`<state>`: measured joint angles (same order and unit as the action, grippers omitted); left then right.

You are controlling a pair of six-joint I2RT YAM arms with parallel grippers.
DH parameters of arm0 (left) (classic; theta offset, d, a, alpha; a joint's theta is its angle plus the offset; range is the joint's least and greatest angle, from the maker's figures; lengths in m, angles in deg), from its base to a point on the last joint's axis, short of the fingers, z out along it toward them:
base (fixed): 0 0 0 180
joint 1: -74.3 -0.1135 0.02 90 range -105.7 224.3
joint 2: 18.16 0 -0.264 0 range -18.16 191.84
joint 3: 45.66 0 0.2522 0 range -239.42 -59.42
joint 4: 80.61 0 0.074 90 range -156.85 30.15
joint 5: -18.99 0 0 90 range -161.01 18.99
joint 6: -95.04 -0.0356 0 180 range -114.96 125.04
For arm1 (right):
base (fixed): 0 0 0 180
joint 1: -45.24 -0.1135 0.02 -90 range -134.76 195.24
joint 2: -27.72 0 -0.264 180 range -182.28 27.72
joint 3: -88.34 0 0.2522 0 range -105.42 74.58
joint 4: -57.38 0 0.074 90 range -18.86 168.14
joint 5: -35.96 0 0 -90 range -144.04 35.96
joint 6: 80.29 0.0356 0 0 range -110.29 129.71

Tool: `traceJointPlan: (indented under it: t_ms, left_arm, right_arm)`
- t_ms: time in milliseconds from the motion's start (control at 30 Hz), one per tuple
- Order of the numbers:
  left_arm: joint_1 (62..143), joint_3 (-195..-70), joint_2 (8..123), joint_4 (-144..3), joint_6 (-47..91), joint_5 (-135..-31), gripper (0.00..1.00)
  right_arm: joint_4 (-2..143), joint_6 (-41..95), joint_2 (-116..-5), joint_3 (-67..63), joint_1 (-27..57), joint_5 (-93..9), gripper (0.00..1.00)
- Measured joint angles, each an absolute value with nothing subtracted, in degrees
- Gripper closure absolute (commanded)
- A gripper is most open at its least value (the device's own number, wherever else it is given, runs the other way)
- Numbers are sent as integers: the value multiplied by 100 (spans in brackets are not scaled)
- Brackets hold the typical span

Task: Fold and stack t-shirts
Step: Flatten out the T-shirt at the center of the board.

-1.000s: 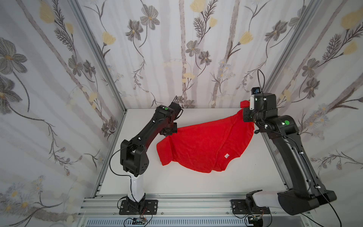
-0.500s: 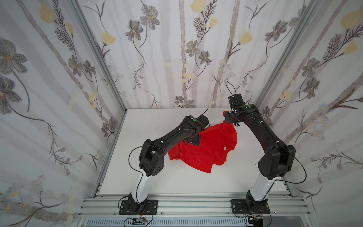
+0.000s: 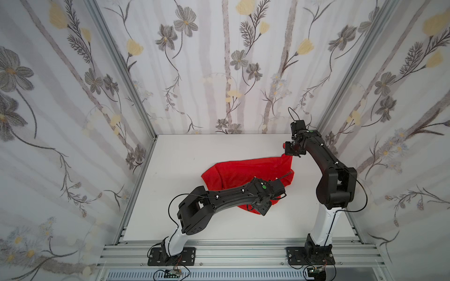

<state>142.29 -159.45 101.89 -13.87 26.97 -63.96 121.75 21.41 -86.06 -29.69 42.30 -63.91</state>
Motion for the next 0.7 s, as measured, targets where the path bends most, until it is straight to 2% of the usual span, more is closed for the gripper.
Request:
traceJointPlan:
  t_ms: [133, 467, 600, 700]
  left_arm:
    - [14386, -16612, 10844, -1372, 2800, -6415, 36]
    - [14480, -16614, 11321, -937, 2961, -6262, 38]
    - [14480, -16651, 11399, -922, 2970, -6238, 43]
    - [14480, -16511, 11373, -1014, 2990, -6210, 56]
  right_arm:
    - [12155, 2167, -8617, -2881, 4285, -6170, 100]
    - [12151, 2211, -8579, -2715, 4386, -5973, 100]
    - [12149, 2211, -8575, -2661, 4383, -5934, 100]
    - [12149, 2211, -8540, -2626, 4399, -5934, 100]
